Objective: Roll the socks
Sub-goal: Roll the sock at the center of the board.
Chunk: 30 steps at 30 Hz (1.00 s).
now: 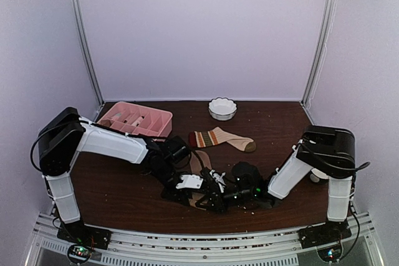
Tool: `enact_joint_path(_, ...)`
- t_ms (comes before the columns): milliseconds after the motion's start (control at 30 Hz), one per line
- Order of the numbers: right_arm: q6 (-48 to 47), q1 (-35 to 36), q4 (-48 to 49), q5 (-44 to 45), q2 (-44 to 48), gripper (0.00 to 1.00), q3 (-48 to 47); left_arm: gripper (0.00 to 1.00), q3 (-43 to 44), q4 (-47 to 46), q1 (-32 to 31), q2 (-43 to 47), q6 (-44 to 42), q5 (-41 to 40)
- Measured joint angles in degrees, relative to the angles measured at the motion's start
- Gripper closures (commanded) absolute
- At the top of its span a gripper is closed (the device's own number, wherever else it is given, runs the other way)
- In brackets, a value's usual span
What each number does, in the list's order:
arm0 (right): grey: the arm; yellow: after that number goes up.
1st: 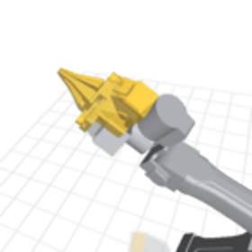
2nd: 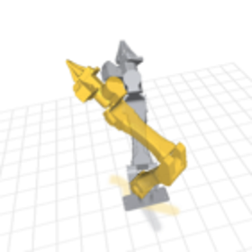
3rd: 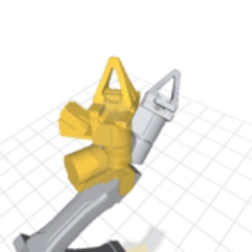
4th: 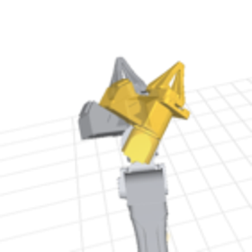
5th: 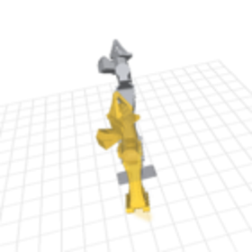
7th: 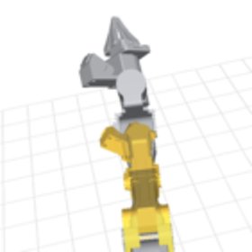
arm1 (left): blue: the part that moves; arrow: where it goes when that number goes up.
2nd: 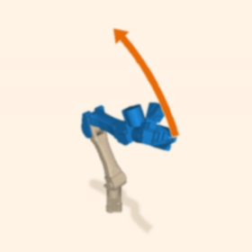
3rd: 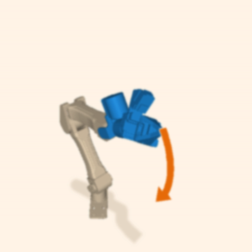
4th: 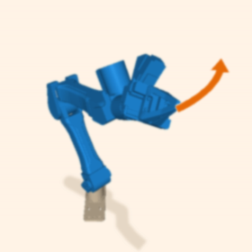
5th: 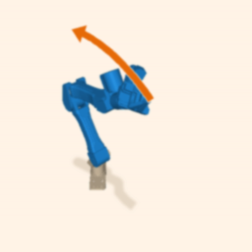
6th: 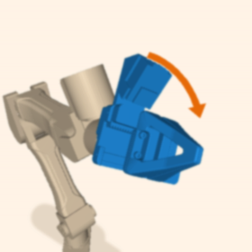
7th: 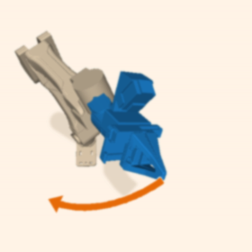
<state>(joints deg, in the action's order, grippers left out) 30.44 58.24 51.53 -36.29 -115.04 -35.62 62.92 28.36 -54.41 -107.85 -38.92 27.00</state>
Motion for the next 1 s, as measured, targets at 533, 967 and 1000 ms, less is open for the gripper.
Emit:
enact_joint_path(533,0.85,-0.31,1.4,-0.83,-0.79,1.0,0.26,0.72,-1.79,0.42,0.0,2.29,1.16,1.49)
enact_joint_path(967,1.05,-0.42,1.7,-1.18,-1.09,1.0,0.28,0.61,-1.73,0.76,2.03,3.76,2.45,1.62)
enact_joint_path(1000,1.05,-0.42,1.7,-1.2,-1.14,1.0,0.26,0.61,-1.68,0.9,2.32,4.17,2.45,1.75)
